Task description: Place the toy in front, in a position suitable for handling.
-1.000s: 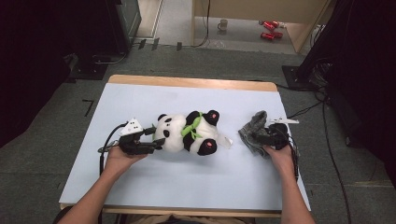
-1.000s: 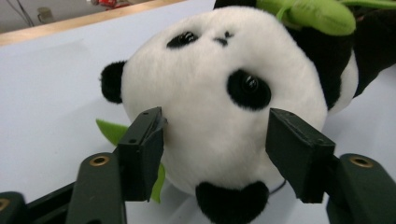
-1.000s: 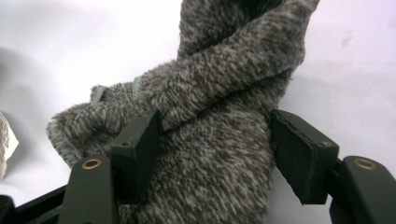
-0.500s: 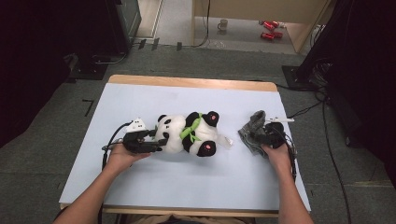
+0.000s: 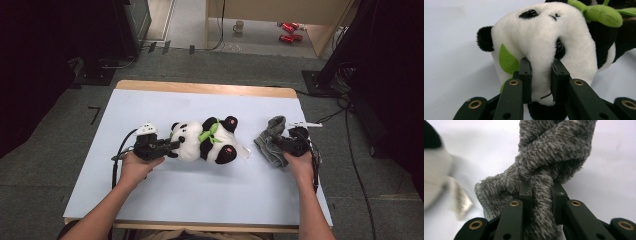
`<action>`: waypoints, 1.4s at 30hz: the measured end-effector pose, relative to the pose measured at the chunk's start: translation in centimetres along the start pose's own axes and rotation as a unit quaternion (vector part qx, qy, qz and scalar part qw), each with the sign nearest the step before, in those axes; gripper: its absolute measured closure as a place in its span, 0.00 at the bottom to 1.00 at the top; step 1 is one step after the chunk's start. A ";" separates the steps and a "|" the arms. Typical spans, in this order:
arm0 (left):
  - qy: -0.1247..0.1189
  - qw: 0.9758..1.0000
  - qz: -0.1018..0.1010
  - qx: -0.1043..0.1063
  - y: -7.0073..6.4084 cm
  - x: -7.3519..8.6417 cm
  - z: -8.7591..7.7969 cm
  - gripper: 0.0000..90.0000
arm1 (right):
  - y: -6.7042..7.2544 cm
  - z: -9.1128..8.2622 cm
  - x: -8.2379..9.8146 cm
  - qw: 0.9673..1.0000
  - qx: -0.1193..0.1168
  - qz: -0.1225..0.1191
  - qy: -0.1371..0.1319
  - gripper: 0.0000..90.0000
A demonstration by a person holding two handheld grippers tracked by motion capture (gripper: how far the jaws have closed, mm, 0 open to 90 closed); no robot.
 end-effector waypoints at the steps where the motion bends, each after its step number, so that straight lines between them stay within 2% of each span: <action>1: 0.004 1.000 0.004 -0.004 0.0 0.1 0.0 0.83 | 0.3 -0.3 -0.3 1.000 -0.003 -0.002 -0.008 0.85; 4: 0.007 1.000 0.002 -0.006 0.1 0.5 0.1 0.80 | 0.9 -0.9 -0.7 1.000 -0.010 -0.008 -0.016 0.85; 5: 0.011 1.000 0.004 -0.003 0.1 0.6 0.1 0.78 | 1.5 -1.3 -1.0 1.000 -0.018 -0.010 -0.022 0.85; 7: 0.009 1.000 0.013 -0.004 0.1 0.9 0.1 0.77 | 1.8 -1.5 -1.2 0.999 -0.023 -0.010 -0.024 0.85; 14: 0.006 0.999 0.038 0.004 0.4 1.3 -0.5 0.53 | 4.0 -2.8 -2.2 0.999 -0.039 -0.022 -0.030 0.85; 15: 0.006 0.998 0.064 0.004 0.3 1.3 -0.9 0.51 | 4.2 -3.0 -2.3 0.998 -0.040 -0.024 -0.031 0.85; 17: 0.005 0.996 0.084 0.006 0.2 1.5 -1.2 0.48 | 4.7 -3.3 -2.3 0.998 -0.044 -0.024 -0.030 0.85; 19: 0.006 0.996 0.091 0.011 0.1 1.6 -1.3 0.43 | 4.9 -3.5 -2.3 0.998 -0.046 -0.027 -0.031 0.85; 22: 0.011 0.994 0.105 0.015 -0.1 1.9 -1.4 0.43 | 5.4 -4.1 -2.4 0.998 -0.050 -0.031 -0.031 0.85; 23: 0.011 0.994 0.104 0.020 -0.2 2.0 -1.4 0.41 | 5.7 -4.4 -2.4 0.998 -0.052 -0.033 -0.032 0.85; 26: 0.032 0.994 0.106 0.010 0.3 2.8 -1.0 0.39 | 6.7 -5.3 -2.5 0.997 -0.059 -0.038 -0.034 0.85; 28: 0.037 0.994 0.105 0.009 0.4 3.0 -0.7 0.39 | 7.4 -5.6 -2.6 0.996 -0.066 -0.042 -0.035 0.85; 29: 0.044 0.994 0.100 0.015 0.5 3.2 -0.4 0.39 | 7.7 -5.7 -2.7 0.996 -0.068 -0.046 -0.034 0.85; 31: 0.041 0.994 0.096 0.020 0.5 3.2 -0.1 0.40 | 8.6 -5.9 -2.9 0.995 -0.075 -0.053 -0.035 0.85; 33: 0.040 0.994 0.095 0.020 0.6 3.2 -0.1 0.45 | 9.1 -6.0 -3.0 0.995 -0.077 -0.057 -0.035 0.85; 34: 0.036 0.996 0.082 0.025 0.6 3.1 0.0 0.48 | 10.1 -6.2 -3.2 0.994 -0.083 -0.065 -0.035 0.85; 38: 0.035 0.997 0.063 0.024 0.5 2.8 0.3 0.61 | 12.1 -6.7 -3.6 0.992 -0.094 -0.080 -0.033 0.85; 40: 0.035 0.997 0.058 0.023 0.5 2.7 0.3 0.68 | 13.0 -7.0 -3.8 0.990 -0.099 -0.088 -0.035 0.85; 41: 0.038 0.998 0.043 0.022 0.4 2.5 0.4 0.71 | 13.5 -7.1 -3.9 0.990 -0.102 -0.093 -0.036 0.85; 42: 0.038 0.998 0.043 0.022 0.4 2.5 0.4 0.75 | 13.5 -7.1 -3.9 0.990 -0.102 -0.093 -0.036 0.85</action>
Point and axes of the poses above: each handheld gripper's, and its own axes: z roughly forward along the jaws, x roughly out of its underside, y roughly to its left, the point moved 9 cm from there along z, roughly forward along the jaws, and after that the axes turned 4 degrees about y, right-handed, at the moved point
